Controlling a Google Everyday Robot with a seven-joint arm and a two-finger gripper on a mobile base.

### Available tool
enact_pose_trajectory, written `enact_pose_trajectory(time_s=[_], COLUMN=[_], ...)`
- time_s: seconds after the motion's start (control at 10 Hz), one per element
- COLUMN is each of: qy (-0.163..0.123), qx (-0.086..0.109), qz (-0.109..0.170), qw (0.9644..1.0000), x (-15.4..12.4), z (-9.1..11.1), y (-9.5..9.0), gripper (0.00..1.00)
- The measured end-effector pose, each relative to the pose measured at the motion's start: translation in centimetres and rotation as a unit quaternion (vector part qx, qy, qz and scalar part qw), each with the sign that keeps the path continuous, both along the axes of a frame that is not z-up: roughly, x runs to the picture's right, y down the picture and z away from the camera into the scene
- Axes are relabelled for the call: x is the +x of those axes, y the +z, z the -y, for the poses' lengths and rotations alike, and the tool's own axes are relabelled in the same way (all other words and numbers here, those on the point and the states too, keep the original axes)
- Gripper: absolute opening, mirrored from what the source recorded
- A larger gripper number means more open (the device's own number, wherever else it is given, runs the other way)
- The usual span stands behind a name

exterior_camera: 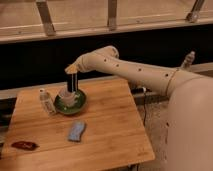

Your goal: Place the eraser in the ceramic cup

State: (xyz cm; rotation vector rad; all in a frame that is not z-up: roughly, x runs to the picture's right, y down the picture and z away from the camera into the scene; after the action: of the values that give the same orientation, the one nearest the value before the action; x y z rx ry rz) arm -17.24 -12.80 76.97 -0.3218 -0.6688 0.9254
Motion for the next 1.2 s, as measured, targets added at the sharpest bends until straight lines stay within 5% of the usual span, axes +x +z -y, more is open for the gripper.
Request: enact_pose_trajectory(time_s=[1.2], qy=[0.008], qx=[-0.004], qz=[0.069], qw=[0.9975], x=[-2.1], z=[-1.2], y=[4.5], gripper=[0.00])
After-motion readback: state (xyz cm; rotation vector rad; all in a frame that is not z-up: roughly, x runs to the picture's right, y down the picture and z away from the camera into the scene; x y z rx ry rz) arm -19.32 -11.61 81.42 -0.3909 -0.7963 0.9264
